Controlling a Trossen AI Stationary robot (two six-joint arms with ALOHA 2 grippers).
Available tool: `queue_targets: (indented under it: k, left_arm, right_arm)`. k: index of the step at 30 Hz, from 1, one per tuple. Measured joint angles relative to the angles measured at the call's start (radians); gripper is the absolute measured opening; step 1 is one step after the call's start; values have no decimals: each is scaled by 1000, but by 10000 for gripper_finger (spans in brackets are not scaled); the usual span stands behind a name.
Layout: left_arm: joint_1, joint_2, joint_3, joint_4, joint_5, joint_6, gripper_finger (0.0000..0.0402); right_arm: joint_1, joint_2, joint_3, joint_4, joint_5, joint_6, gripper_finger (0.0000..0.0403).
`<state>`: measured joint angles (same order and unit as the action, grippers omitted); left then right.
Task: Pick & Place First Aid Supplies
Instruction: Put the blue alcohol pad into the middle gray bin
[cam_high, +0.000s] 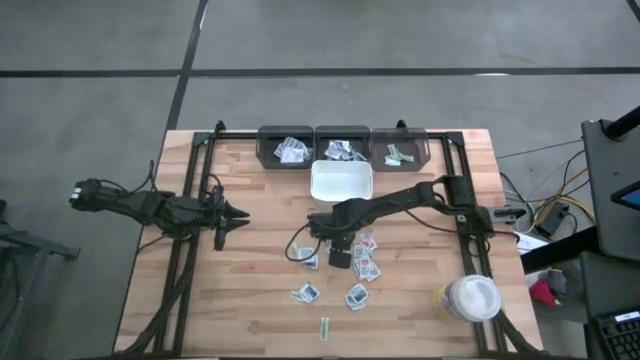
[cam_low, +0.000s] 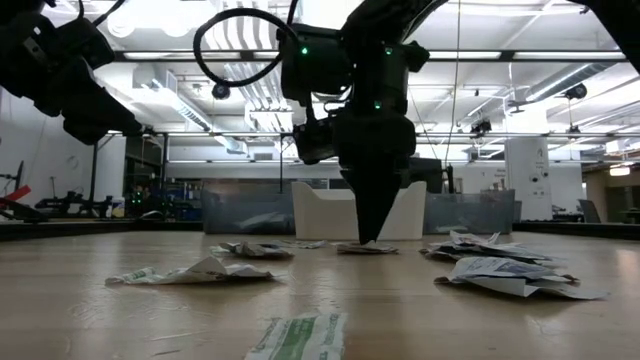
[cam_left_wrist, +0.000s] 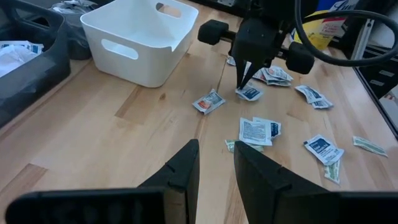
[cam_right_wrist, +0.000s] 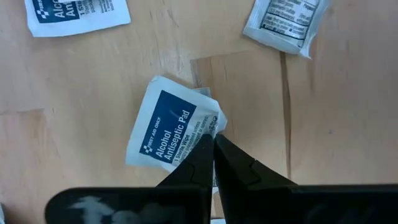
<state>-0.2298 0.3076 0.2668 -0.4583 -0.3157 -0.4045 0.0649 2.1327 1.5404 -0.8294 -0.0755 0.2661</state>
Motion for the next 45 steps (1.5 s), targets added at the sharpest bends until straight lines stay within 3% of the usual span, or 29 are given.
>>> queue_targets:
  k: [20,24,31,45]
  left_arm:
    - [0,0,0,0,0,0,94]
    - [0,0,0,0,0,0,94]
    - [0,0,0,1,0,0,94]
    - [0,0,0,1,0,0,94]
  right_arm:
    - [-1,-12,7,35,2,-32,97]
    - [0,-8,7,44,45,-42,105]
    - [-1,0,3,49,53,-61,89]
    - [-2,0,-7,51,52,-57,17]
